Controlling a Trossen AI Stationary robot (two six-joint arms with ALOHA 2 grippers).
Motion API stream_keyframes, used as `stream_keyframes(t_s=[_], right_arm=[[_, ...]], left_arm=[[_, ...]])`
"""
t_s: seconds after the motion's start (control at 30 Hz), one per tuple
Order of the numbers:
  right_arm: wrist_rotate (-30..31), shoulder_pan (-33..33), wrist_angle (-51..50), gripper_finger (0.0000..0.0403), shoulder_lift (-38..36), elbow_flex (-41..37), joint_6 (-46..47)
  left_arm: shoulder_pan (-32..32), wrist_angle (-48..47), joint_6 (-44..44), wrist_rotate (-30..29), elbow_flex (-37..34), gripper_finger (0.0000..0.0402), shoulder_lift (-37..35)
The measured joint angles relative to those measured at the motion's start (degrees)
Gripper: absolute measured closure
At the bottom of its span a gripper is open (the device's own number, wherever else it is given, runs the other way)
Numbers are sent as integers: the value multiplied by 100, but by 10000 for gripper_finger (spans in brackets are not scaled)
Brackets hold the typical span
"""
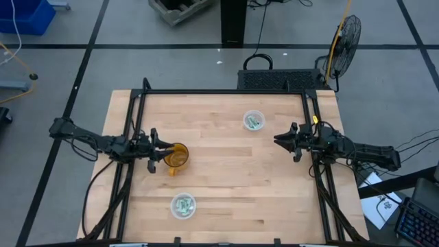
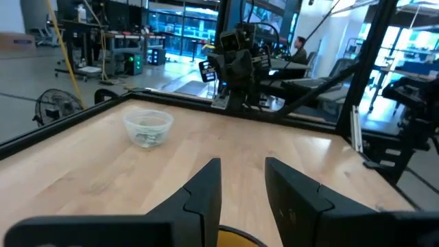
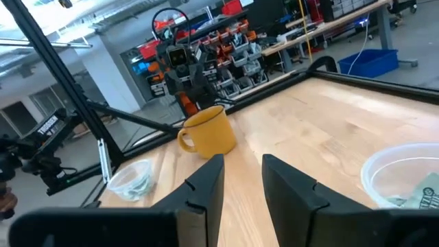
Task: Pick and place items into bin
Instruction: Return to Home Position
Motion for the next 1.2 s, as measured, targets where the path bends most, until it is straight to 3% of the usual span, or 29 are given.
stream_keyframes(t_s=[0.63,1.2], right_arm=[[-29,0,567,307,55,-5,-579],[-25,0,588,307,58,-8,-580]], left_arm=[[0,-1076,-150,-63,4,284,2],[0,-1059,166,-65,7,284,2]])
